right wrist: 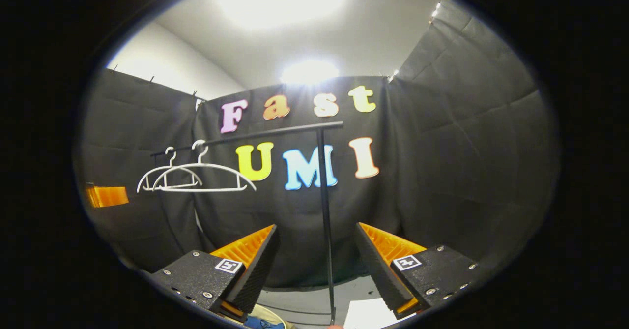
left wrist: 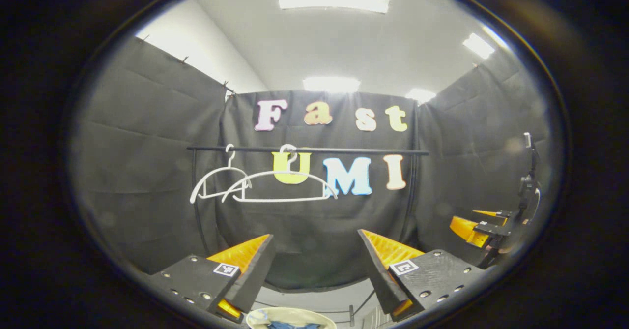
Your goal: Grasp the clothes on the hanger with both hands and then place them into the laundry hamper below.
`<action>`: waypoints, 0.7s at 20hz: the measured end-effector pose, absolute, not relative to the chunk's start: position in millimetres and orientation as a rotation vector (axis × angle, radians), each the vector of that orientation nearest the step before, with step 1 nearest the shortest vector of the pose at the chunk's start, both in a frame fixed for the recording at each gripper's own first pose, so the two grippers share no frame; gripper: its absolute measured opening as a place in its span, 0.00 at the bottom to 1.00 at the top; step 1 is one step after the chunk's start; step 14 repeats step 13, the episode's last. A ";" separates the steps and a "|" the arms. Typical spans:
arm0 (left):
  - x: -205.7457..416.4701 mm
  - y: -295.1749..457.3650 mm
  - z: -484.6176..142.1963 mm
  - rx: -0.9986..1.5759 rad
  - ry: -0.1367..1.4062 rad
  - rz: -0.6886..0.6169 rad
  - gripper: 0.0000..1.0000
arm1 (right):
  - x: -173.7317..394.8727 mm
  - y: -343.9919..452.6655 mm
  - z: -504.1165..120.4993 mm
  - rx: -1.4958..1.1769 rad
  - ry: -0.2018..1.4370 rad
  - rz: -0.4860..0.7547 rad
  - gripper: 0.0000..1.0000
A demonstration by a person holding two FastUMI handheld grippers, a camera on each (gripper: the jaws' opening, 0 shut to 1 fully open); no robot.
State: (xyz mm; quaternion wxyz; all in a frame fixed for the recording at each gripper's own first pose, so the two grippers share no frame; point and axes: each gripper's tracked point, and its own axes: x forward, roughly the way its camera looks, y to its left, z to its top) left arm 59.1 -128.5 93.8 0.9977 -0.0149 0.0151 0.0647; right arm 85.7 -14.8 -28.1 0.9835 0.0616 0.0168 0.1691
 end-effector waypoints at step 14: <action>28.6 -39.4 96.9 -0.088 -0.031 0.116 0.95 | 51.8 -32.4 -10.5 0.030 0.019 0.120 0.91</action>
